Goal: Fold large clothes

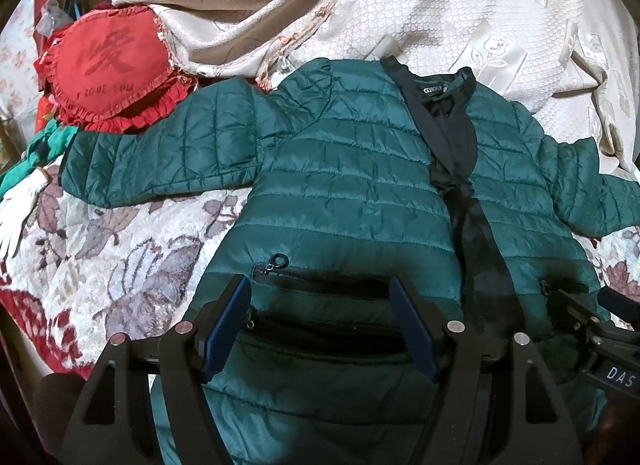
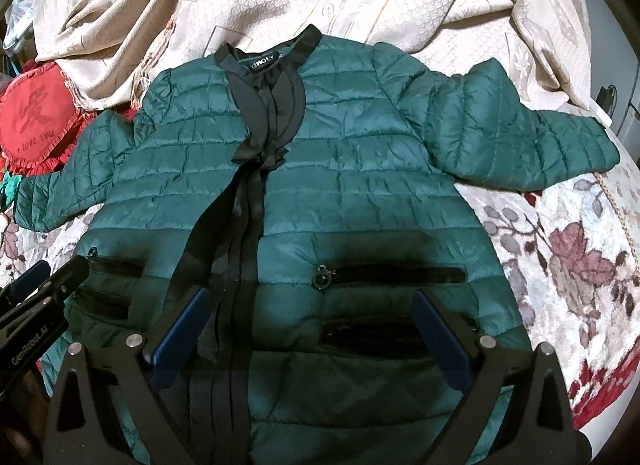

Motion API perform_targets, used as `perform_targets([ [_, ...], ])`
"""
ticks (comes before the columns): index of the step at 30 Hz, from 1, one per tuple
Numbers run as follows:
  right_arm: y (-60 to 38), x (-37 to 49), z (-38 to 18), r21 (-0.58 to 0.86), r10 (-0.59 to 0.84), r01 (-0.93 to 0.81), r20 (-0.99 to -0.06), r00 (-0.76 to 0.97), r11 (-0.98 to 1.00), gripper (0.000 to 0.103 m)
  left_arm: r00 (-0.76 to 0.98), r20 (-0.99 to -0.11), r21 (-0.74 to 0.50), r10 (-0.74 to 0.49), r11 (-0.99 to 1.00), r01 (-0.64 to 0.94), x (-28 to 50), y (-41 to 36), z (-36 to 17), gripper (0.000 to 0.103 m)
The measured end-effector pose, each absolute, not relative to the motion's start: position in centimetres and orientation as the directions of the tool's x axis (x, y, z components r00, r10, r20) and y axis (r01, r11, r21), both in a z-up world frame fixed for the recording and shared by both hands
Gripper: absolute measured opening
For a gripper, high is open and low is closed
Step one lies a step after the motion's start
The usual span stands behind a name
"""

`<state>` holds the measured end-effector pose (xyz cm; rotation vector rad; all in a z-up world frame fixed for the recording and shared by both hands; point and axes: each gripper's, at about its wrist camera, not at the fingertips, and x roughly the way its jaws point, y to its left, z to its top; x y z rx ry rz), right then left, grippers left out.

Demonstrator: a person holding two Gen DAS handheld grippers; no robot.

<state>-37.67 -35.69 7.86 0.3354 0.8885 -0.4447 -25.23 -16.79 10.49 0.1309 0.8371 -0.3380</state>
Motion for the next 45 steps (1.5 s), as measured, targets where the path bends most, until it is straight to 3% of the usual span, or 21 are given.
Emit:
perform_targets([
  [45, -35.2, -35.1, 7.4, 0.116, -0.212, 0.483, -0.792, 0.572, 0.868, 0.102, 0.624, -0.751, -0.006, -0.215, 0.948, 0.319, -24.6, -16.5, 9.6, 0.055],
])
